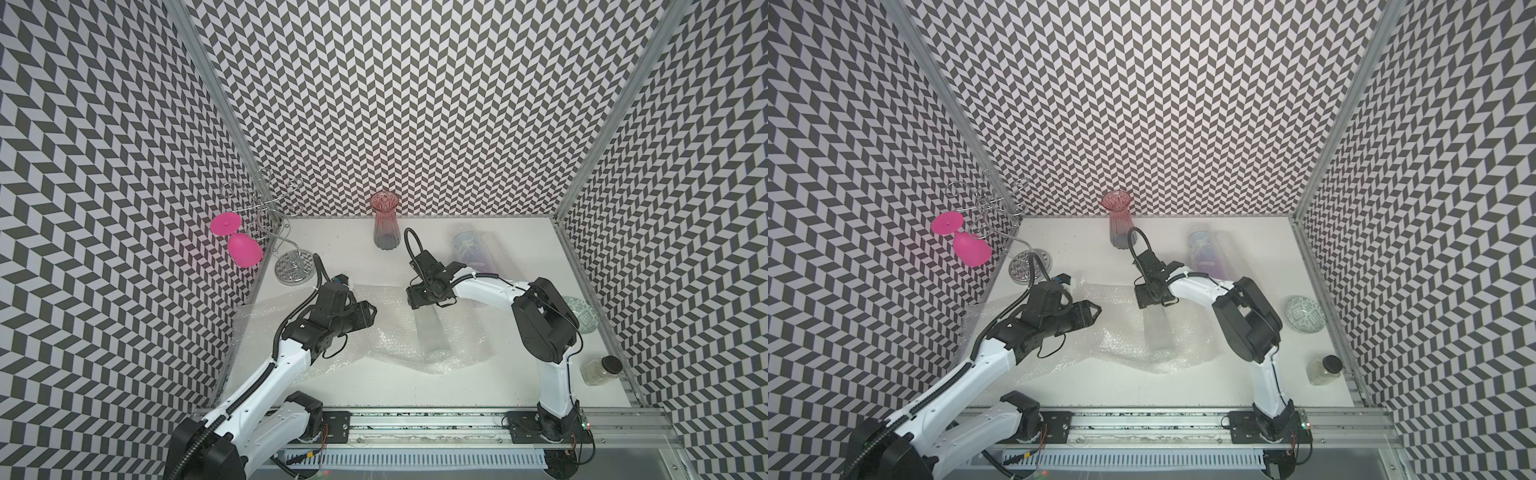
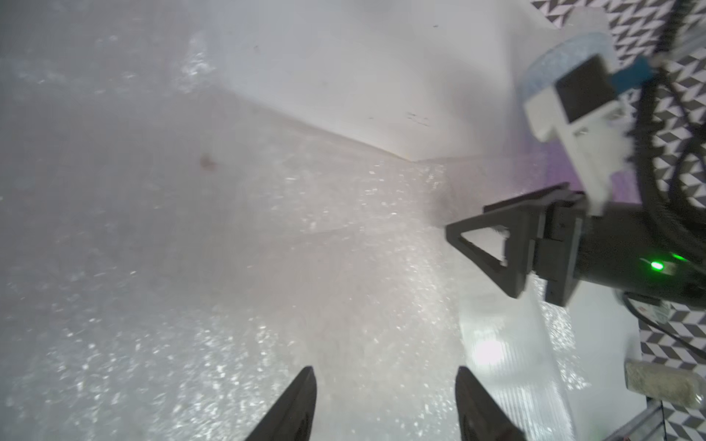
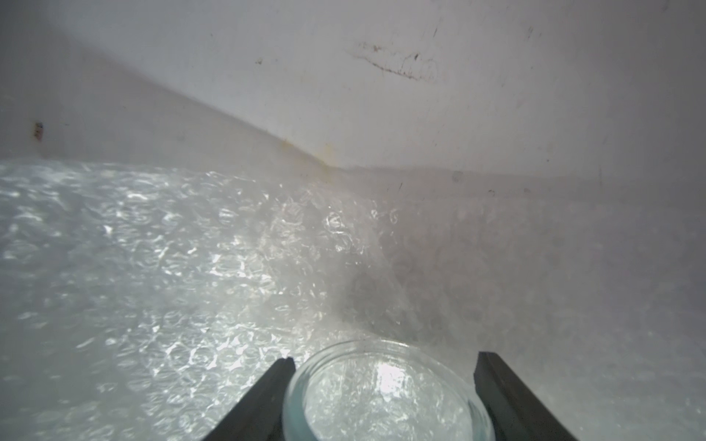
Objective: Unwrap the vase from the bubble wrap
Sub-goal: Pick up the vase from the bubble wrap.
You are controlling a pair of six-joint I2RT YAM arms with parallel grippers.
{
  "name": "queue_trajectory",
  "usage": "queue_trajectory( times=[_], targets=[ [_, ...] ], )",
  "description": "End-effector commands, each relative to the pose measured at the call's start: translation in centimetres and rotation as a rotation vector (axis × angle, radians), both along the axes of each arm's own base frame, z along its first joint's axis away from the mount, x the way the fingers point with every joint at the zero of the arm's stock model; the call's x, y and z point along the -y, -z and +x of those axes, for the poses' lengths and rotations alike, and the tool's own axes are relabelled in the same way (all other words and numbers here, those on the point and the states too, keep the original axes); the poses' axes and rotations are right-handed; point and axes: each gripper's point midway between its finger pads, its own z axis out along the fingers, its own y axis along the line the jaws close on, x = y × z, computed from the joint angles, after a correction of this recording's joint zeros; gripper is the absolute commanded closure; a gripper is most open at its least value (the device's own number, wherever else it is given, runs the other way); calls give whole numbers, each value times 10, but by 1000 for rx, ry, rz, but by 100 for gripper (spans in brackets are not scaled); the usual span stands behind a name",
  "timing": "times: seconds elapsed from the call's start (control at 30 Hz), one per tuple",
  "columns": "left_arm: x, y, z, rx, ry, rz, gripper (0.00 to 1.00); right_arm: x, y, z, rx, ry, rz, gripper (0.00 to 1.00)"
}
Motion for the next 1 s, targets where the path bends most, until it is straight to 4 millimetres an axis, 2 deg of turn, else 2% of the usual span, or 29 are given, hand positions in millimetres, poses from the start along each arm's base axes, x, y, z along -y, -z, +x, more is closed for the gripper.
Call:
queue_trajectory(
  times=[0.0,0.07,0.17,0.33,0.53,0.8,0.97],
  targets=[
    [-1,-20,2,58,-31,97,40,7,-4,-8,-20,-26,-26,62],
    [4,-24,1,76,-17,102,40,3,-12,-7,-7,-37,-21,66],
    [16,-24,-4,81,16,113,41,-3,-26,-8,14,-61,-6,77],
    [17,-17,-7,83,18,113,43,-20,-61,-19,84,-111,108,88],
    [19,15,-13,4,54,92,44,-26,-95,-22,160,-148,188,100],
    [11,32,-10,-58,75,34,45,-33,-164,-24,354,-205,352,100],
    [14,44,-10,-94,99,40,45,-28,-189,-33,450,-228,426,100]
  ],
)
